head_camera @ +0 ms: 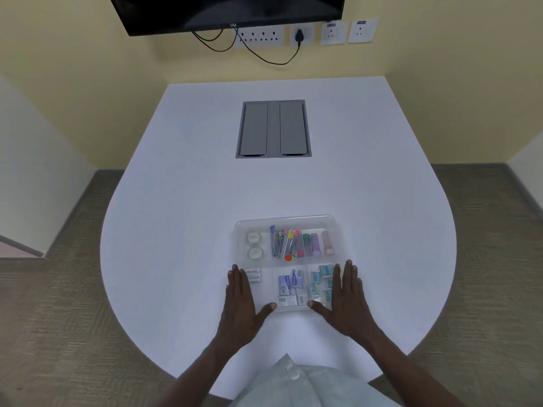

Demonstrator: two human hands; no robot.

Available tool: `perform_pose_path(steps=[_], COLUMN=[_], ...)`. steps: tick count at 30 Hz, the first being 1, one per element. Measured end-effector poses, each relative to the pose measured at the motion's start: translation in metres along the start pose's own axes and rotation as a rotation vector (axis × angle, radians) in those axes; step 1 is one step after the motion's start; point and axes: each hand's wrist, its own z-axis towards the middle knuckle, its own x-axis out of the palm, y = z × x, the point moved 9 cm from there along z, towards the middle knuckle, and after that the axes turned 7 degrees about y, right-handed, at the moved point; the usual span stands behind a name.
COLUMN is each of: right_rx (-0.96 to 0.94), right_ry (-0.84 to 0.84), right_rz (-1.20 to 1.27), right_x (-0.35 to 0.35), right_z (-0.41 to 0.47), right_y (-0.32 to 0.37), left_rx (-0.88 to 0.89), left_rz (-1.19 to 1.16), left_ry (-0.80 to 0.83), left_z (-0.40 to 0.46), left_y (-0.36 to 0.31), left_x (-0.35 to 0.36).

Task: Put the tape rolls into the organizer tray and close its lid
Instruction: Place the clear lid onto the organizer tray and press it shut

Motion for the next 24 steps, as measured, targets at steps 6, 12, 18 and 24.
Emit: perform_pose_path(steps=[6, 12, 18, 24], right_rx=[0.014, 0.005, 0.060, 0.087], right_ry=[0.068, 0.068, 0.139, 0.113], right_rz=[0.013, -0.039, -0.029, -0.024], right_x=[0.012, 0.012, 0.015, -0.008], right_z=[-0.001, -0.003, -0.002, 0.013], right_y=[0.002, 0.004, 0.001, 0.007], left_rx=[-0.159, -0.183, -0.211, -0.240], left_rz=[0.157, 0.170, 0.099, -0.033], left_ry=[0.154, 0.176, 0.234, 0.176], left_z=[0.001, 0.000, 0.002, 0.007], left_y=[0.004, 0.004, 0.005, -0.011], left_x=[0.030, 0.033, 0.031, 0.011])
